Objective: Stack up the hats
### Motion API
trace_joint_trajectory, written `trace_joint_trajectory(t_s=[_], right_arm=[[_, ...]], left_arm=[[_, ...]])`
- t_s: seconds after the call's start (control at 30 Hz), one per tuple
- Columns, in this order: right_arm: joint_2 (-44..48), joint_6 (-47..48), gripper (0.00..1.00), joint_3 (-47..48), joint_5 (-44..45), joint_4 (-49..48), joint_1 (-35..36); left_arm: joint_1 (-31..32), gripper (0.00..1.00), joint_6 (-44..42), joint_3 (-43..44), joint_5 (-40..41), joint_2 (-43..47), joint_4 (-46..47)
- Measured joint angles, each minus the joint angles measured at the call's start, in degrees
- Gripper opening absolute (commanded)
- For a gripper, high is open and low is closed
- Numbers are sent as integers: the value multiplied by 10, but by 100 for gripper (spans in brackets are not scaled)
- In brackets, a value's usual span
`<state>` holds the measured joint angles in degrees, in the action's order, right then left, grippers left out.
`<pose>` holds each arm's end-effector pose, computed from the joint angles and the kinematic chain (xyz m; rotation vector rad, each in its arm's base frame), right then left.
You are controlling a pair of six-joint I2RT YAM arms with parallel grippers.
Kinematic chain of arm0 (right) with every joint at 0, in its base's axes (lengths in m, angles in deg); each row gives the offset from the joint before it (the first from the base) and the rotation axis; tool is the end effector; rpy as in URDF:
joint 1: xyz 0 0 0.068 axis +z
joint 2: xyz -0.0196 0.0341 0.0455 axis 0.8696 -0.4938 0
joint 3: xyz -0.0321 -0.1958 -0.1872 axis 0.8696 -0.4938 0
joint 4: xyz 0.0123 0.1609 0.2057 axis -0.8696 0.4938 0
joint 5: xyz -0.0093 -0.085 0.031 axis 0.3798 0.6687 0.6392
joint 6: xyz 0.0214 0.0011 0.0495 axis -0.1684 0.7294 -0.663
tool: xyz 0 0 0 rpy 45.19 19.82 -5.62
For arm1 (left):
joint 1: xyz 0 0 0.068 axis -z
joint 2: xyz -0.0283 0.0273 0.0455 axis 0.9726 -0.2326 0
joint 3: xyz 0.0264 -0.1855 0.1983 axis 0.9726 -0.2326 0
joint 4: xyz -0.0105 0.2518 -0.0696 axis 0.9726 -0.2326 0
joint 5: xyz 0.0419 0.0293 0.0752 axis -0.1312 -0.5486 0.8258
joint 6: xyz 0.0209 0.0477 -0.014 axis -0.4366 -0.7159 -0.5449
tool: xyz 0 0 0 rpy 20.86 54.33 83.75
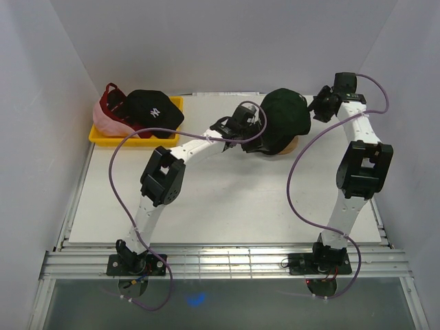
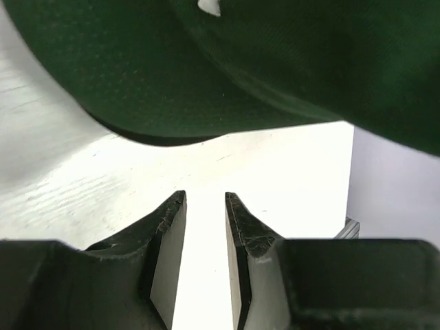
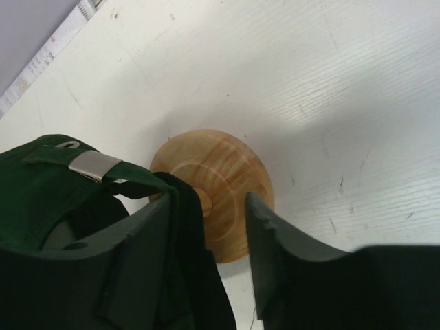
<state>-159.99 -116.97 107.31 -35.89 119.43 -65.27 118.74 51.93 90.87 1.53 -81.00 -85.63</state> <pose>0.4624 -0.0360 0.2879 0.6787 2.2303 0.3440 0.3803 -0.3560 0.2178 0.0149 2.5149 -1.0093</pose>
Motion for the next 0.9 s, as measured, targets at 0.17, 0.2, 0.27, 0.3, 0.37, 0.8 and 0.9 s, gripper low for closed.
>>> trace_joint_trajectory(t_s=[0.17,0.2,0.27,0.3,0.37,0.8,0.9], right_arm=[[3,4,77,21,-1,13,0],[5,4,78,28,-2,17,0],[12,4,80,45,-6,26,0],[16,3,80,54,-7,29,0],[30,3,84,66,-11,30,0],[115,-1,86,66,-37,42,0],[161,0,86,45,-43,48,0]], left_arm=[[-5,44,-17,-23,24,51,-20],[-7,44,-22,-23,30,66,-26],[-12,45,-31,-23,39,101,-38],[-15,46,-36,-23,43,120,-43],[-23,47,-43,-24,52,158,-53],[-160,59,-93,-30,122,298,-146],[-235,65,-112,-11,174,289,-193]])
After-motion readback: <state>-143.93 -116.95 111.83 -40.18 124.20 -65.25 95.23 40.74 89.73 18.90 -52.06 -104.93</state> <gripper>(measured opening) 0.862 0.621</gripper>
